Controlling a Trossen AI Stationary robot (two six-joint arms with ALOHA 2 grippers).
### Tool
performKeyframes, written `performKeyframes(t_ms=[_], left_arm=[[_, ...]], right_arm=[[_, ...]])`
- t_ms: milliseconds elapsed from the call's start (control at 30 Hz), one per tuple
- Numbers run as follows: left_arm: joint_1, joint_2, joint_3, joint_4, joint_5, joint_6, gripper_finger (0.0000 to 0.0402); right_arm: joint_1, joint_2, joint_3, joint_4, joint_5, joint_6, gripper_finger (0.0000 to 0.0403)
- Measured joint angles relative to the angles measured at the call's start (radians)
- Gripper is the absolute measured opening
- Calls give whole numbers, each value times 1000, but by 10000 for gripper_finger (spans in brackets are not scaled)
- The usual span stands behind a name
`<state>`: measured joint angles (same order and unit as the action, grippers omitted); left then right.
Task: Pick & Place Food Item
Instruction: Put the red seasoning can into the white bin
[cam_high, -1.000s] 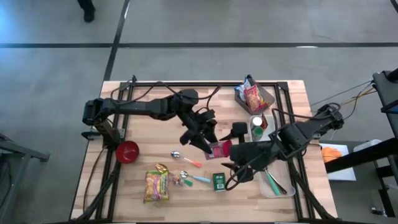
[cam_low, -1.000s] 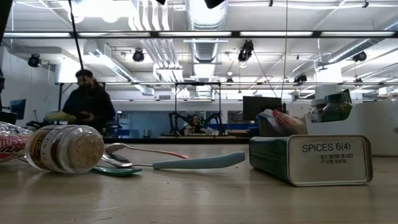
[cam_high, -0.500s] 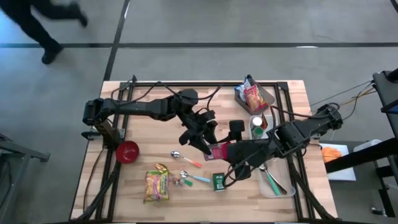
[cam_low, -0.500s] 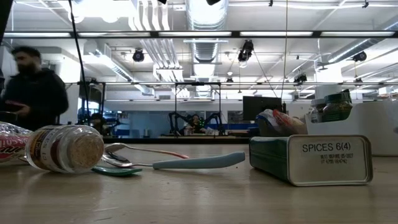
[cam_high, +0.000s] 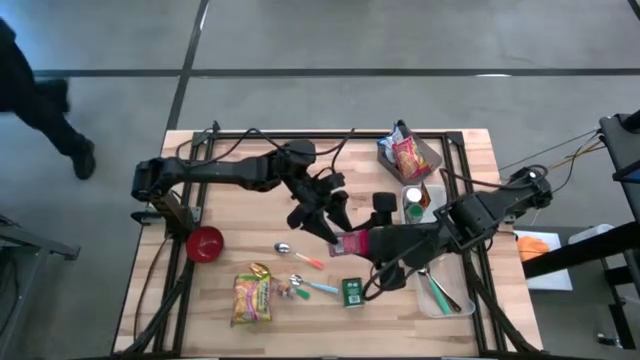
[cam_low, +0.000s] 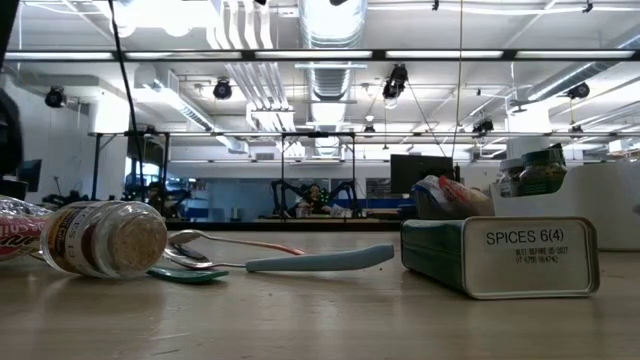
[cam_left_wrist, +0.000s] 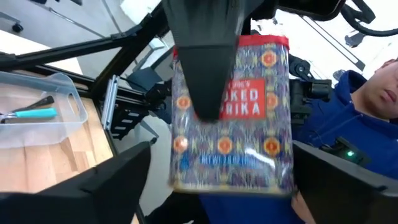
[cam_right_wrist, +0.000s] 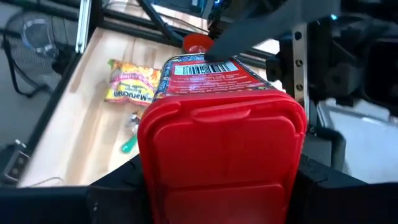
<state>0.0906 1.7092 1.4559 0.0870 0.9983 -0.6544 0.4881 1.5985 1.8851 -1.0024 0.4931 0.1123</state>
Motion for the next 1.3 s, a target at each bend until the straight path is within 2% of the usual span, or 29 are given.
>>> performKeyframes(t_ms=[67,233,433,533,667,767,867,1033,1300], left_arm=[[0,-8,0,-15,-1,-2,388],[18,-45,-1,-74,-16,2,360],[44,-116,-2,-222,-7,93,341],[58,-155,-3,-336,-57,156,341],[63,-218,-3,-505,-175,240,341],[65,-260,-3,-629,-299,290,341],[67,-303,-3,-716,-395,316,341],[63,-371,-3,-781,-434,352,341],[61,-463,-9,-854,-537,368,342]], right_arm=[[-3,-5,12,-13,3,57,199],[-11,-26,34,-77,29,214,199],[-47,-56,51,-274,52,456,199],[-79,-84,54,-411,56,605,199],[-120,-128,23,-581,32,790,199],[-158,-195,-51,-546,-43,818,199],[-201,-249,-130,-573,-50,916,199],[-257,-352,-317,-571,-98,1032,199],[-304,-493,-663,-569,-276,1224,199]])
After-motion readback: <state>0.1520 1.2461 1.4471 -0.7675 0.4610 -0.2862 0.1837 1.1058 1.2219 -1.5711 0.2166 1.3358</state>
